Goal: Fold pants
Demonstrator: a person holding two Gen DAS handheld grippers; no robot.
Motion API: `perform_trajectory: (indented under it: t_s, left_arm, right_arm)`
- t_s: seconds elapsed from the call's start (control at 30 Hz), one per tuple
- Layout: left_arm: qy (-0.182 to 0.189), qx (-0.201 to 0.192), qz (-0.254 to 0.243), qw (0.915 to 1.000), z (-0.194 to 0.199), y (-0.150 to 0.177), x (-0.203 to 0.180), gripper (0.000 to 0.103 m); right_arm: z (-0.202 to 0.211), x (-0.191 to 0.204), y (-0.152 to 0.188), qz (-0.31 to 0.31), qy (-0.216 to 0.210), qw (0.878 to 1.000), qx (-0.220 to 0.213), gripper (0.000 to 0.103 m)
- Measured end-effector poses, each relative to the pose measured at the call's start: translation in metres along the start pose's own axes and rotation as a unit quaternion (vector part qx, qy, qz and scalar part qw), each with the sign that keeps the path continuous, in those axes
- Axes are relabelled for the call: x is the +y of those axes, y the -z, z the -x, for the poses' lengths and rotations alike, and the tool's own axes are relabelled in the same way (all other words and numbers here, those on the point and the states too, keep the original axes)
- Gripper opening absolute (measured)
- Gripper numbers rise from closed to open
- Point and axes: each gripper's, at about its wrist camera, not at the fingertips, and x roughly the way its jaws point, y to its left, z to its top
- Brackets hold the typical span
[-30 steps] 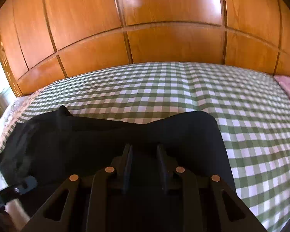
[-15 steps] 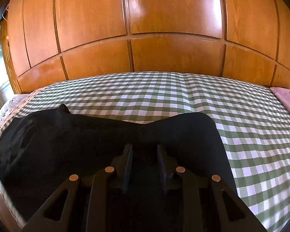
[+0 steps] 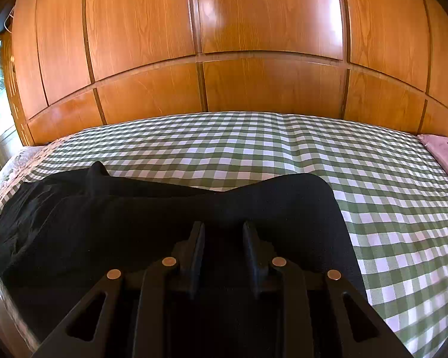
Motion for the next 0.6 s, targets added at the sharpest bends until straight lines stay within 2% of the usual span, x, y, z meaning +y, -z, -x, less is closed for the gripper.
perform_trajectory:
  t_s: [0.1, 0.13, 0.17, 0.23, 0.3, 0.37, 0.53, 0.6]
  left_arm:
    - [0.008, -0.019, 0.007, 0.9998, -0.003, -0.011, 0.003, 0.071]
    - [0.006, -0.023, 0.004, 0.9997, -0.005, -0.015, 0.002, 0.06]
    - [0.002, -0.023, 0.001, 0.9997, -0.008, -0.018, 0.0, 0.041]
    - [-0.02, -0.017, -0.011, 0.9996, -0.012, -0.021, -0.004, 0.018]
    - [-0.013, -0.023, -0.02, 0.9994, -0.01, -0.022, -0.011, 0.017]
    - [0.001, -0.036, -0.048, 0.9982, -0.004, -0.021, -0.028, 0.015]
    - [0.061, -0.045, -0.139, 0.9875, 0.016, -0.007, -0.087, 0.015]
    - [0.089, -0.039, -0.168, 0.981, 0.019, -0.001, -0.111, 0.015]
  right_arm:
    - [0.0, 0.0, 0.0, 0.0, 0.0, 1.0, -0.001, 0.027]
    - [0.0, 0.0, 0.0, -0.001, -0.001, 1.0, -0.001, 0.027]
    - [0.0, 0.0, 0.0, -0.001, -0.001, 1.0, -0.001, 0.027]
    - [0.0, 0.001, 0.0, -0.002, -0.001, 1.0, -0.001, 0.027]
    - [0.0, 0.002, 0.0, -0.002, -0.001, 1.0, 0.0, 0.027]
    - [0.0, 0.002, -0.001, -0.004, 0.0, 1.0, 0.002, 0.027]
    - [0.001, 0.003, -0.002, -0.01, -0.003, 1.0, 0.006, 0.028]
    - [0.002, 0.003, -0.003, -0.015, -0.01, 1.0, 0.01, 0.032]
